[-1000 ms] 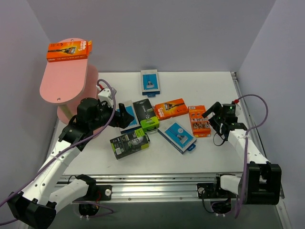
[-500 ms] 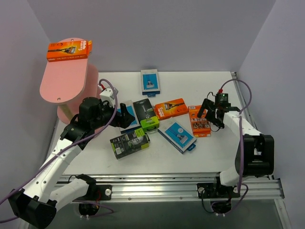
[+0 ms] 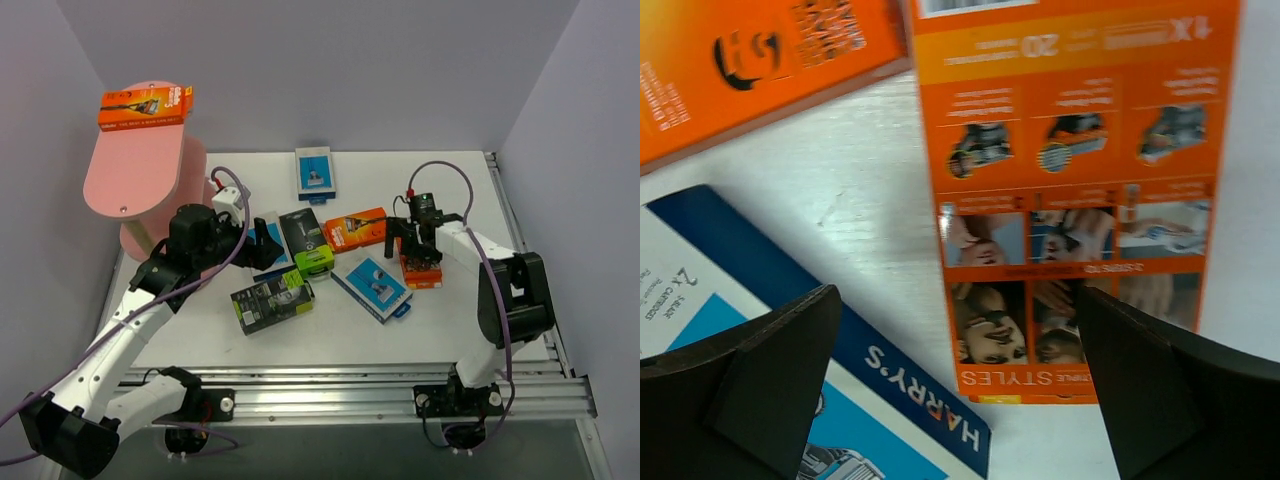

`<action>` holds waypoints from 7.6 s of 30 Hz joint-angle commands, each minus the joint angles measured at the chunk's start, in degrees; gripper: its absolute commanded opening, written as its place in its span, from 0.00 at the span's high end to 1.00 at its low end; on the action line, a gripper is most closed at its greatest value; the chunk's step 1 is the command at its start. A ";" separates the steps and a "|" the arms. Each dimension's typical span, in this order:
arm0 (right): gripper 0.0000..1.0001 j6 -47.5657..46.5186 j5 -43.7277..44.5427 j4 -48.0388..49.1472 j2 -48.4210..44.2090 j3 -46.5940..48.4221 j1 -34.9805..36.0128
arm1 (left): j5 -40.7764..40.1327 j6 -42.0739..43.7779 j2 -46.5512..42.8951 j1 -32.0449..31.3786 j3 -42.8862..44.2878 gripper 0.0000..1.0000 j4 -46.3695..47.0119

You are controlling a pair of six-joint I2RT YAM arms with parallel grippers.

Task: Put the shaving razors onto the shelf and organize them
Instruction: Grab a shaving razor with the right arm

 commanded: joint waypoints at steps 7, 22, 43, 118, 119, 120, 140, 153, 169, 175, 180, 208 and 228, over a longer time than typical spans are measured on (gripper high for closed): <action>0.00 0.45 12.93 -6.86 4.65 3.16 3.82 | -0.66 1.31 0.56 -0.26 0.34 0.05 0.68; 0.00 2.13 22.19 -10.03 9.21 5.88 4.09 | -0.22 1.39 0.83 -0.26 0.42 0.05 0.50; 0.48 0.02 9.10 -6.25 9.13 6.32 -0.56 | 0.22 1.48 1.62 -0.26 0.78 0.05 0.06; 0.69 28.58 -16.13 32.07 10.18 -7.04 -3.73 | -17.79 4.21 82.90 -11.24 83.74 0.05 -20.68; 0.69 28.50 -16.31 31.99 10.53 -6.69 -3.91 | -18.58 4.03 83.70 -11.07 85.14 0.05 -21.12; 0.69 28.32 -16.49 31.90 10.80 -6.42 -4.08 | -19.98 3.86 84.49 -10.98 85.76 0.05 -21.38; 0.69 26.30 -18.07 32.06 15.72 -0.71 -4.97 | -22.37 2.18 91.09 -9.13 85.07 0.05 -21.21; 0.68 25.42 -21.05 30.23 23.10 14.56 -5.05 | -19.12 1.31 87.84 -10.63 76.10 0.06 -17.52; 0.64 24.02 -29.84 25.58 35.85 36.20 -4.18 | -12.00 -3.17 84.50 -13.17 74.34 0.06 -14.36; 0.62 23.75 -33.27 25.57 38.40 39.89 -2.86 | -9.80 -4.93 84.15 -13.26 74.34 0.06 -12.60; 0.62 25.77 -37.40 28.73 40.15 42.17 -1.72 | -7.96 -7.39 84.76 -13.26 75.83 0.06 -10.93; 0.59 24.45 -16.24 14.76 2.21 15.83 -8.31 | -7.69 -12.67 58.59 -7.82 47.65 0.05 -1.96; 0.59 29.37 -7.44 17.74 -3.97 -3.61 0.31 | -19.90 -2.39 23.95 -3.60 22.51 0.06 -5.66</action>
